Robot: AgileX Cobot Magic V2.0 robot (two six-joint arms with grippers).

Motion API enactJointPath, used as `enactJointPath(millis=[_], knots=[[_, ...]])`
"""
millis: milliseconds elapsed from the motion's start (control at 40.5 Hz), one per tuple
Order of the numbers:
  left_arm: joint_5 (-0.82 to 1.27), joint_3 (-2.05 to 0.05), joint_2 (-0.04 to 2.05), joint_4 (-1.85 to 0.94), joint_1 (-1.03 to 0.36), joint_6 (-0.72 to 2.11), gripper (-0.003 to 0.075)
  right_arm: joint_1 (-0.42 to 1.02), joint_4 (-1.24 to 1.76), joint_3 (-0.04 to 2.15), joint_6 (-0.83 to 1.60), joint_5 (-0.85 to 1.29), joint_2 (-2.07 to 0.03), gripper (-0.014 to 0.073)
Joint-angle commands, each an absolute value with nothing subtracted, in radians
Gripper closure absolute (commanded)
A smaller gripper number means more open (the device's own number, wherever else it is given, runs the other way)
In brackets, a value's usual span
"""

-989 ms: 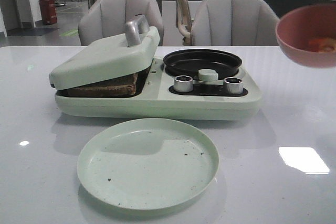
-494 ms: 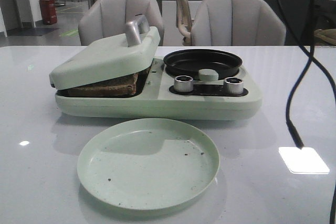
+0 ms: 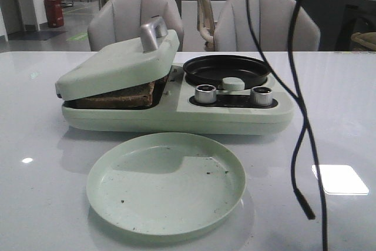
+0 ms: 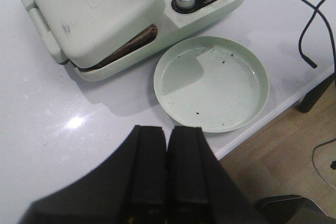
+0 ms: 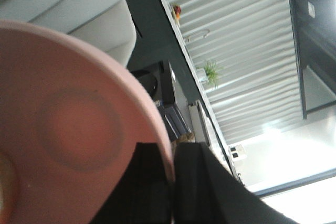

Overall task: Make breakfast with bread and shrimp
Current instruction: 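Tip the pink bowl over the black pan to pour the shrimp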

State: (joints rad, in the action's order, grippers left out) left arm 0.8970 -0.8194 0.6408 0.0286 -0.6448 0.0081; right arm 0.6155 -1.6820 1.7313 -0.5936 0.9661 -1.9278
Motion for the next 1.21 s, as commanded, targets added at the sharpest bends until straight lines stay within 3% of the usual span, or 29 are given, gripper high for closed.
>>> enactJointPath(millis=[0,618,766,964,1186], knots=[[0.824,-0.846,0.639,0.043,-0.651,0.006,0.0619,0.624,-1.799,1.821,-0.603,1.009,-1.903,0.0550],[0.824,-0.846,0.639,0.050,-0.651,0.006,0.0619,0.624,-1.791,1.894,-0.603,1.092,-1.985,0.0550],[0.808,-0.846,0.639,0.050,-0.651,0.006,0.0619,0.624,-1.733,1.894,-0.603,1.209,-1.976,0.0550],[0.771,-0.846,0.639,0.054,-0.651,0.006,0.0619,0.570,-1.325,1.891,-0.564,1.299,-1.858,0.0551],[0.754,-0.846,0.639,0.056,-0.651,0.006,0.0619,0.310,-0.674,1.884,-0.299,1.315,-1.725,0.0551]])
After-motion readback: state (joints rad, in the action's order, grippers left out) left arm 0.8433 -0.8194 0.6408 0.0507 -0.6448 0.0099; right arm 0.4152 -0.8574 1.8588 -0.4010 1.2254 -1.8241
